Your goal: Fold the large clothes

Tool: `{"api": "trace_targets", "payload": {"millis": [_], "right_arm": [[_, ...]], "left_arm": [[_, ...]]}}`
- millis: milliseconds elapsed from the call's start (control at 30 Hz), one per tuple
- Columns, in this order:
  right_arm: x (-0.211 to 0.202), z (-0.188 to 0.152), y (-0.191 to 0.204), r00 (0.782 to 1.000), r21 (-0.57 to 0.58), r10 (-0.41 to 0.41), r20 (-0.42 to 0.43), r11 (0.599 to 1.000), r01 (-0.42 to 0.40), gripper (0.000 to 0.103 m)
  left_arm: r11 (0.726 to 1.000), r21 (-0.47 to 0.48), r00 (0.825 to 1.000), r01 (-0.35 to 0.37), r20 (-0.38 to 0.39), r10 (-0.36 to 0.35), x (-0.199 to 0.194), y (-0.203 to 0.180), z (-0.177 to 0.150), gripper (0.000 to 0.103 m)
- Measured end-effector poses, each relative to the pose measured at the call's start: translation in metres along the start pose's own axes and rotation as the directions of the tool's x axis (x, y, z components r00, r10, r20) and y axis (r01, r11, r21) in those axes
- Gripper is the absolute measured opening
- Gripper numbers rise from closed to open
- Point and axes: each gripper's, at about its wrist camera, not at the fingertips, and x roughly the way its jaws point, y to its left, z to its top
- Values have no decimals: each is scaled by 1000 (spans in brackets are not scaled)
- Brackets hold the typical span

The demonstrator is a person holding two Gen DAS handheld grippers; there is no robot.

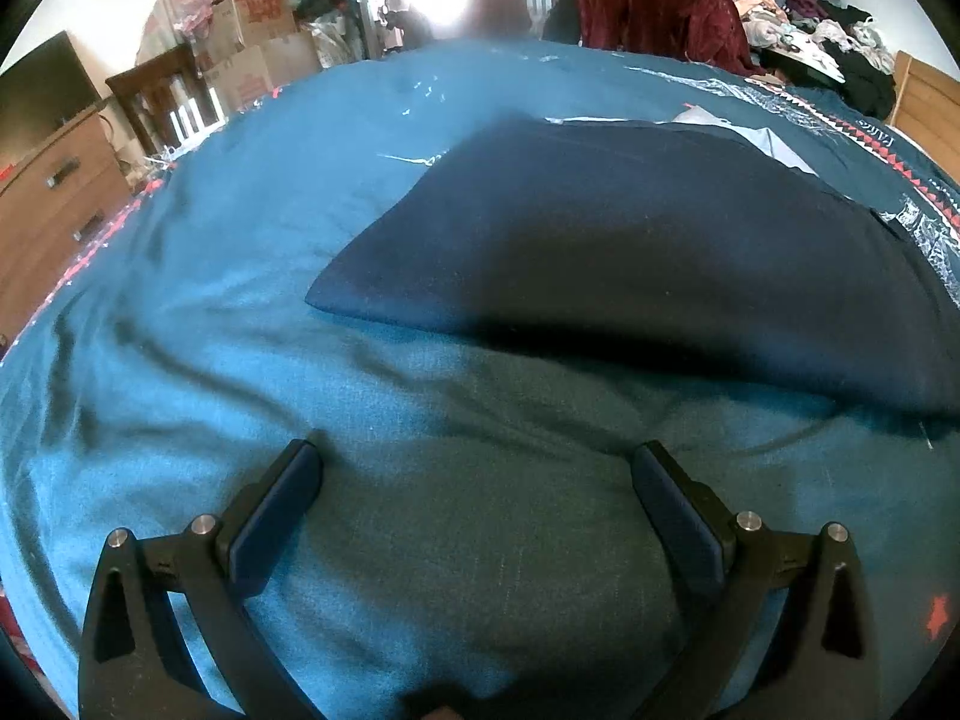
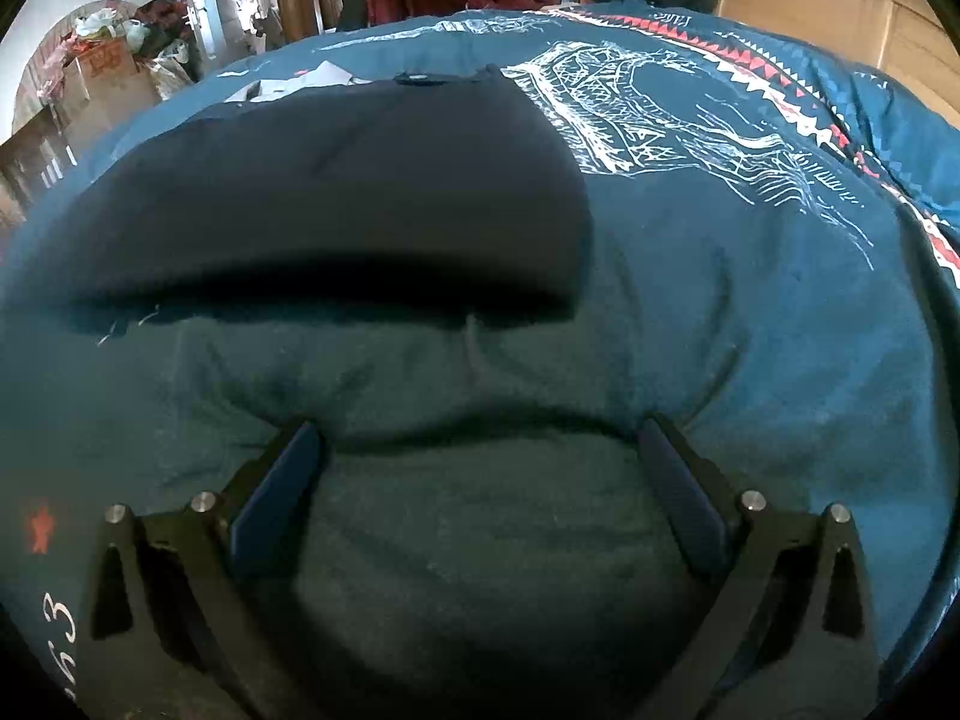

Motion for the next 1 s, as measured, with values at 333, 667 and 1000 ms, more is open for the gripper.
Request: {"api": "trace_targets", "payload": {"millis": [333, 667, 1000], "right_arm": [[0, 0, -2, 1000, 9, 16, 5, 1000, -16, 103], [-2, -2, -6, 999, 17, 36, 16, 999, -36, 103], [-5, -2, -1, 1000, 2, 7, 22, 1000, -7, 103]], "left_arm": [[1000, 2, 1000, -7, 3, 7, -1, 0, -1, 103], [1000, 7, 1000, -13, 1, 13, -1, -1, -2, 103], [1000, 9, 1000, -11, 8, 11, -3, -1, -4, 103]]}}
